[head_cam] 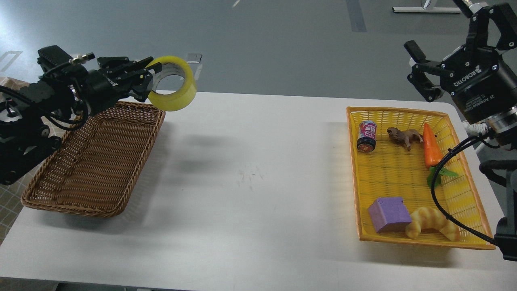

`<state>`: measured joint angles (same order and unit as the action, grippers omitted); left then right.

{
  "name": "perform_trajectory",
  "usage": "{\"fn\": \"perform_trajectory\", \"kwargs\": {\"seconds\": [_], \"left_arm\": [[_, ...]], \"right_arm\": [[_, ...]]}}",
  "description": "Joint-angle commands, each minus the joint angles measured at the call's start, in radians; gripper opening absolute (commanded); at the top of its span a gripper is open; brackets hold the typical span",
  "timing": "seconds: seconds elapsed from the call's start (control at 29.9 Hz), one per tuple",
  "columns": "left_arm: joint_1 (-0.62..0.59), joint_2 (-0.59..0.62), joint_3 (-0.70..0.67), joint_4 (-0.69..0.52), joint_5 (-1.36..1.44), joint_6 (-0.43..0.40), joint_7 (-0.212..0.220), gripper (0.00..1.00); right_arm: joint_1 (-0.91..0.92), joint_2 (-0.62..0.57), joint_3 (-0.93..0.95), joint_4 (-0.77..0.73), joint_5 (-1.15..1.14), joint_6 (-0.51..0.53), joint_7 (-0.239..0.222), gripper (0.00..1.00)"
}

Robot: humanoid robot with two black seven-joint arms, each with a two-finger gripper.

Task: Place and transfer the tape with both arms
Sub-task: 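Lift and carry the tape roll over the wicker basket, then lower the tape roll into the wicker basket and open the left gripper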

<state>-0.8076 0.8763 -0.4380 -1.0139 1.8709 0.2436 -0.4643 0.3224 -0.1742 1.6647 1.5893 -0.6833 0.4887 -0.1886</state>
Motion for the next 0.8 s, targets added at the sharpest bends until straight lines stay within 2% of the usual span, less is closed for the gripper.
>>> {"fn": "perform_trajectory", "kwargs": {"seconds": [0.0,0.27,0.5,0.77], "left_arm": [[0.047,0.036,0.004,0.005,-0.068,0.026,-0.024,0.07],[0.163,0.044,0.001,0.032,-0.208,0.029,-0.024,0.08],[0.208,0.003,0.004,0.225,-0.243,0.127,-0.024,0.09],[0.277,-0.026,0.005,0.36,-0.292,0.157,-0.024,0.11]], "right_arm": [[0.003,0.041,0.001,0.0,0.031,0.0,0.003,0.99],[0.01,0.093,0.001,0.0,0.034,0.0,0.003,0.99],[0.007,0.091,-0.003,0.0,0.034,0.0,0.001,0.99],[0.004,0.088,-0.003,-0.002,0.033,0.0,-0.005,0.99]]}}
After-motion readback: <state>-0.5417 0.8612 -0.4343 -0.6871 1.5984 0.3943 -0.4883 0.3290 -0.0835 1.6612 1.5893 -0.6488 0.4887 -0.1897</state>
